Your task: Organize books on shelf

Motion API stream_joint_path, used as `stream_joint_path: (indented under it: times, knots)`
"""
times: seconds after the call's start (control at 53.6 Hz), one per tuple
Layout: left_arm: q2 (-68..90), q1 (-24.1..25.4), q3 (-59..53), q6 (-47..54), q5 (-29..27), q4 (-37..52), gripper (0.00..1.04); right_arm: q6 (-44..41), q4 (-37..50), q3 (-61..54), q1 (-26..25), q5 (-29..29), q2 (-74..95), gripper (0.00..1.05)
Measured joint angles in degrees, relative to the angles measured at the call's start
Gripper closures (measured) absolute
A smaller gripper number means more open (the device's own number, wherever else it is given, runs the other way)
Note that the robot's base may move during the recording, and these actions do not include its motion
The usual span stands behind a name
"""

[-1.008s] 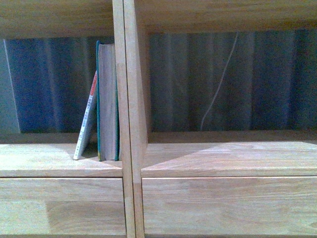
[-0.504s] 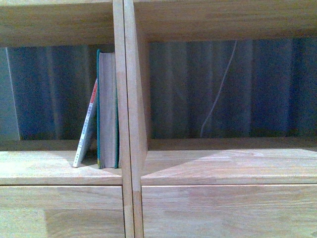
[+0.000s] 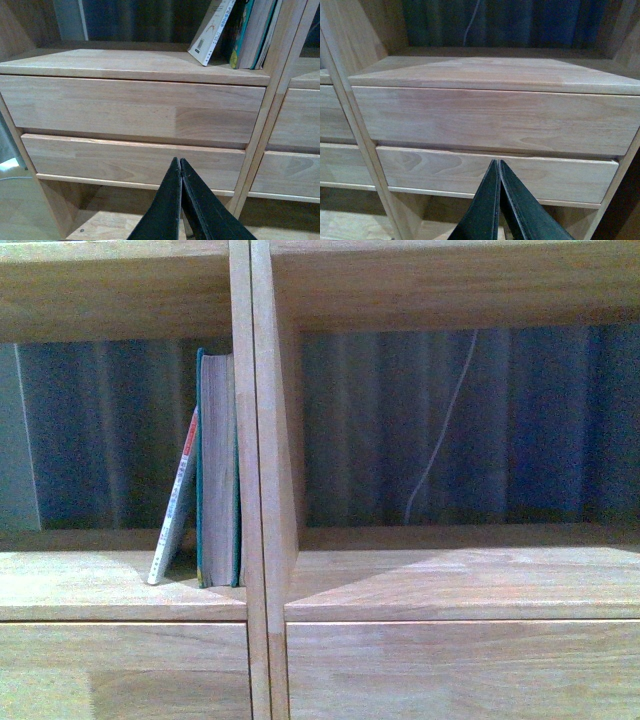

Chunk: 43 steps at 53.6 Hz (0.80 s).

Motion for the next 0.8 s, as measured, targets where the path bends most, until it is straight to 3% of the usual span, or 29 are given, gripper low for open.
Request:
stream_joint_path:
  times: [0.112, 0.168, 0.598, 0.71, 0.728, 0.803]
  knots:
    - [0.0, 0.0, 0.0, 0.0, 0.0, 0.0, 1.02, 0.0, 0.0, 0.0, 0.0, 0.0, 0.0, 1.02]
    - [0.0, 0.0, 0.0, 0.0, 0.0, 0.0, 1.01, -0.1, 0.0, 0.0, 0.0, 0.0, 0.0, 0.94]
    - [0.0, 0.0, 0.0, 0.0, 0.0, 0.0, 0.33, -0.1, 0.0, 0.0, 0.0, 0.0, 0.0, 0.26]
    - [0.0, 0.0, 0.0, 0.0, 0.0, 0.0, 0.10, -0.1, 0.0, 0.0, 0.0, 0.0, 0.0, 0.06]
    - [0.0, 0.0, 0.0, 0.0, 0.0, 0.0, 0.06, -0.1, 0.0, 0.0, 0.0, 0.0, 0.0, 0.06]
    - [0.0, 0.0, 0.0, 0.0, 0.0, 0.0, 0.08, -0.1, 0.0, 0.0, 0.0, 0.0, 0.0, 0.07]
